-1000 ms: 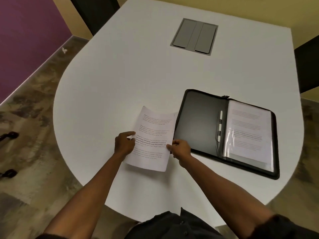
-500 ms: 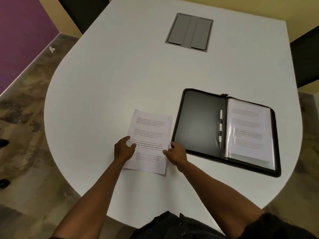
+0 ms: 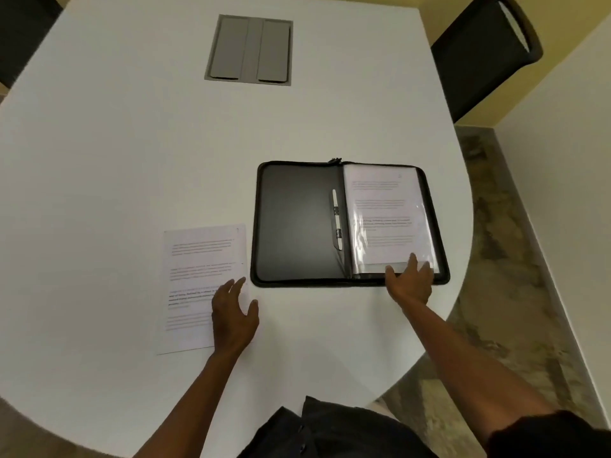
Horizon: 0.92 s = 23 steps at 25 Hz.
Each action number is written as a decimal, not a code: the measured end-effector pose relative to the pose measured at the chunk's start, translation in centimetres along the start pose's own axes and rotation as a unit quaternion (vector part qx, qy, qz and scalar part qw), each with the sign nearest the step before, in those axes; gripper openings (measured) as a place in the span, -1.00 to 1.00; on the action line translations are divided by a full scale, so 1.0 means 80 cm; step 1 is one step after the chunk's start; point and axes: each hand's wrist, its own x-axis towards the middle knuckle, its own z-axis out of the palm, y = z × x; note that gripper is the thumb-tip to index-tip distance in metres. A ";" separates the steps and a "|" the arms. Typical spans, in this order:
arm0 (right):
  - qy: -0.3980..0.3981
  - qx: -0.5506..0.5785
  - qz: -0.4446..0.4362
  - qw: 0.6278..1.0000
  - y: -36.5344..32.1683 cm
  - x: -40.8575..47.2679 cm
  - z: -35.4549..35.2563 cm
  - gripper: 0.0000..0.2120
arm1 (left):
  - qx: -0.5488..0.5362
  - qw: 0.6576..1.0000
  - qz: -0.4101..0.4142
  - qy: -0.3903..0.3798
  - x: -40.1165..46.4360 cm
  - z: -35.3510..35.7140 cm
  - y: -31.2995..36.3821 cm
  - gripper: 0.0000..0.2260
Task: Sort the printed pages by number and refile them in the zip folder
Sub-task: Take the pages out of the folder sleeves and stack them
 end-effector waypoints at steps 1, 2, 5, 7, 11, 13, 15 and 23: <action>-0.025 -0.059 -0.008 0.998 0.017 0.017 -0.003 -0.25 | 0.001 1.000 0.009 -0.019 -0.006 0.019 0.019 -0.50; -0.047 -0.094 -0.018 0.994 0.027 0.029 -0.005 -0.25 | 0.002 0.999 0.023 -0.037 -0.010 0.037 0.037 -0.50; -0.093 -0.129 -0.050 0.986 0.046 0.055 -0.010 -0.32 | 0.001 0.994 0.067 -0.083 -0.017 0.087 0.096 -0.51; -0.095 -0.130 -0.073 0.984 0.048 0.062 -0.012 -0.34 | -0.004 0.991 0.101 -0.092 -0.015 0.111 0.128 -0.53; -0.045 -0.029 -0.133 0.990 0.041 0.066 -0.011 -0.33 | -0.023 0.987 0.111 -0.110 -0.006 0.156 0.196 -0.58; -0.026 0.029 -0.221 0.974 0.033 0.056 -0.007 -0.30 | -0.060 0.987 0.096 -0.117 -0.001 0.176 0.233 -0.58; -0.046 0.064 -0.343 0.936 0.022 0.039 -0.004 -0.32 | -0.116 0.986 0.048 -0.107 0.011 0.189 0.271 -0.48; -0.181 0.149 -0.506 0.830 0.006 0.008 -0.026 -0.52 | -0.080 0.991 -0.074 0.083 0.073 0.167 0.279 -0.70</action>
